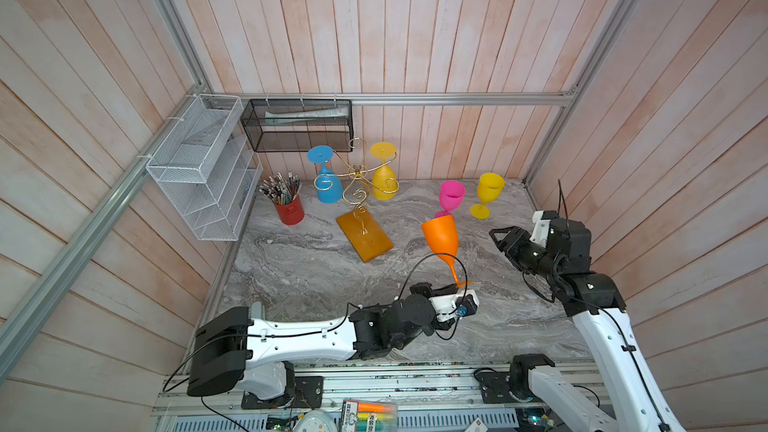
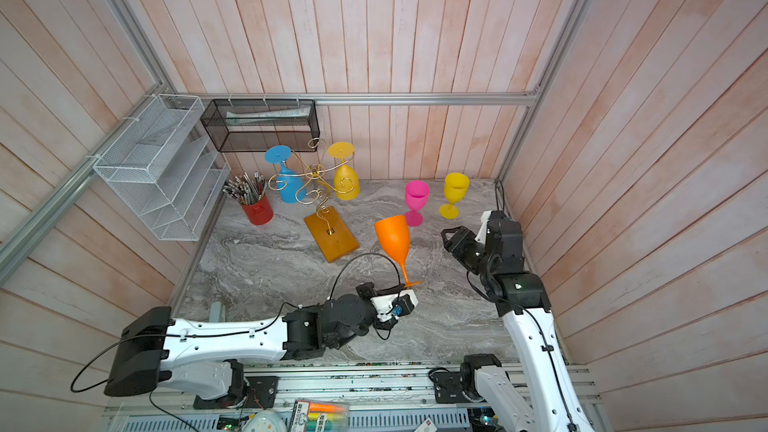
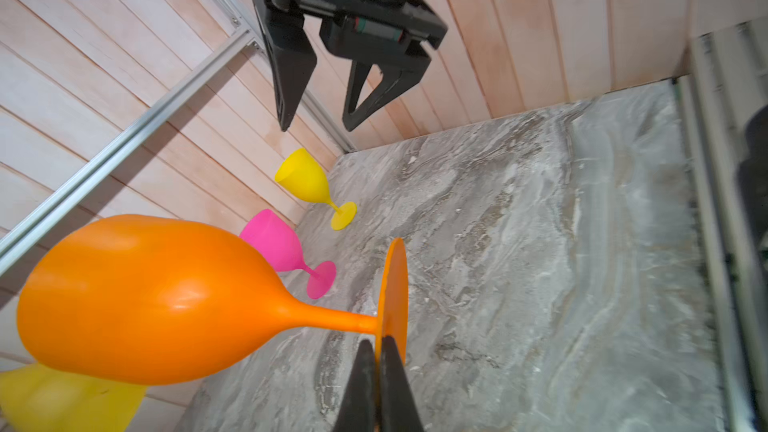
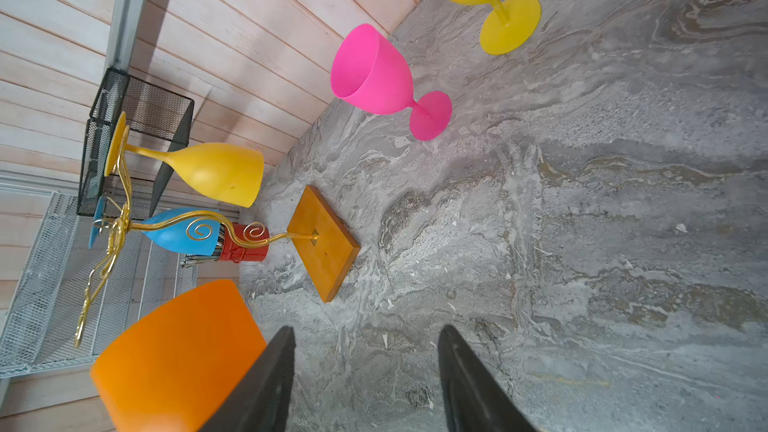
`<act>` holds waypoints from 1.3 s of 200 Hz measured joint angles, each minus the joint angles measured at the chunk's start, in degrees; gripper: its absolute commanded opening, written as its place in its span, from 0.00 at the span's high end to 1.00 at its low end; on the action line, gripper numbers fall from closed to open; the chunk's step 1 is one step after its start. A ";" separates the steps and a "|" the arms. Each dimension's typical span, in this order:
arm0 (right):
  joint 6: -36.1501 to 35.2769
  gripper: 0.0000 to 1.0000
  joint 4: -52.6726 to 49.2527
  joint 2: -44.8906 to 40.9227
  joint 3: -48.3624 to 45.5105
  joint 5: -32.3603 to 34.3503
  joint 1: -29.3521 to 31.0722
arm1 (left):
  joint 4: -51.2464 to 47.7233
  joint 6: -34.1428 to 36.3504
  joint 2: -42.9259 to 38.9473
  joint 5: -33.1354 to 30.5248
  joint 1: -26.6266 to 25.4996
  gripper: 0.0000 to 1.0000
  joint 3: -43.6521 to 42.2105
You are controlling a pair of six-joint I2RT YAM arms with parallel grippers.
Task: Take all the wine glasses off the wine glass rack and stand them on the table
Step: 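Swing the orange glass toward the right gripper while the right gripper rotates to meet it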
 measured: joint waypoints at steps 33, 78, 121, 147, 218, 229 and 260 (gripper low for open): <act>2.21 0.44 -0.02 -0.70 -0.87 -3.13 -1.51 | 14.05 10.03 5.33 -2.75 0.39 1.00 -0.98; 5.55 0.47 -0.22 -0.70 -3.54 -7.41 -1.60 | 27.23 17.03 8.76 -2.89 3.39 1.00 -3.45; 8.66 0.49 0.72 -0.81 -5.90 -11.56 -1.64 | 35.47 21.33 12.20 -2.69 4.42 1.00 -3.50; 10.10 0.50 1.25 -0.81 -6.34 -12.66 -1.64 | 37.48 22.43 13.22 -2.43 4.44 1.00 -3.50; 12.48 0.50 3.21 -0.81 -6.32 -12.50 2.62 | 38.49 22.67 16.00 -0.85 4.83 1.00 -2.45; 12.74 0.50 3.43 -0.79 -6.32 -12.35 3.32 | 38.49 22.64 16.15 -0.68 4.83 1.00 -2.14; 13.53 0.58 3.98 -0.55 -6.40 -11.96 5.27 | 38.51 22.64 16.74 -0.44 4.83 1.00 -0.72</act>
